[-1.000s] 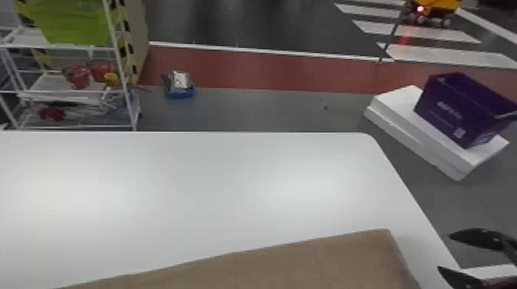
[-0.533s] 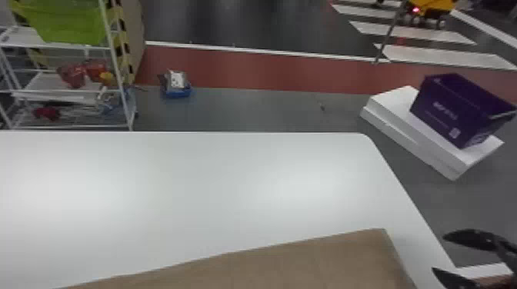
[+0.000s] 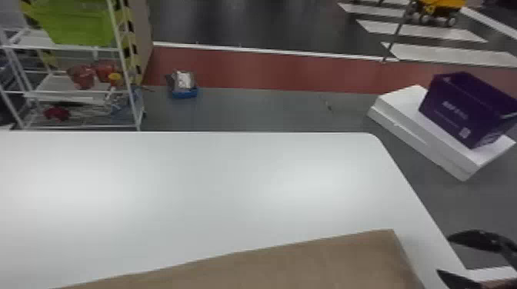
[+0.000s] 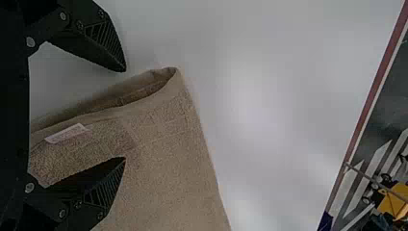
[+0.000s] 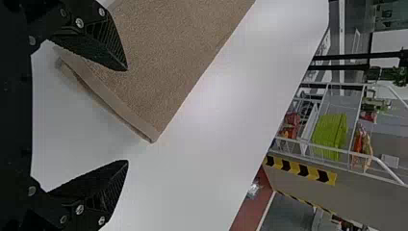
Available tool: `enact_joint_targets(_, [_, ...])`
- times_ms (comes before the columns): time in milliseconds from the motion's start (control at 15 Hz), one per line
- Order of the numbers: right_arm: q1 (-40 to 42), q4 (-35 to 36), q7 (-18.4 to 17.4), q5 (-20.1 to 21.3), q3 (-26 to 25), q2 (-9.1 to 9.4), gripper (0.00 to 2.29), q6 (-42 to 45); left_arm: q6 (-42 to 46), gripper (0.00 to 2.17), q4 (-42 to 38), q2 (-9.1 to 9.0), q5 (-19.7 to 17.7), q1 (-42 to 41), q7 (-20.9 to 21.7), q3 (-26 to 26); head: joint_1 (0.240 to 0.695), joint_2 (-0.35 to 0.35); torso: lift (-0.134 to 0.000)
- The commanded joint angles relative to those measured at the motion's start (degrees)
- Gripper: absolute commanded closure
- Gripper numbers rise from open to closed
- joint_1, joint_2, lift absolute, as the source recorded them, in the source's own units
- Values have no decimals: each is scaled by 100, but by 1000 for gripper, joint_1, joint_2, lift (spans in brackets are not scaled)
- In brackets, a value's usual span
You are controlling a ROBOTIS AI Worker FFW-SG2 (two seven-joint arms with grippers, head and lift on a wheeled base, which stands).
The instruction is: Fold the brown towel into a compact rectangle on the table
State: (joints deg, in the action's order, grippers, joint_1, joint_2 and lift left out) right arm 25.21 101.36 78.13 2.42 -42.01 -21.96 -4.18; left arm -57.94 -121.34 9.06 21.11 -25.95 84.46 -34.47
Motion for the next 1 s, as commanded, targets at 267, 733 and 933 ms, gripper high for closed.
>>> enact_joint_targets(267, [-51,-55,19,48,35,-28,228,-18,-38,1507,-57,43,253,-41,229,354,695,-203,-123])
enact_joint_targets(733, [-60,-99,19,48,88,-19,228,0,50,2098,-21,210,359,240,264,99,695,-184,-123])
enact_joint_targets(933, [-51,-116,19,48,106,-19,228,18,50,2094,172,386,368,635,317,-209,695,-144,-123])
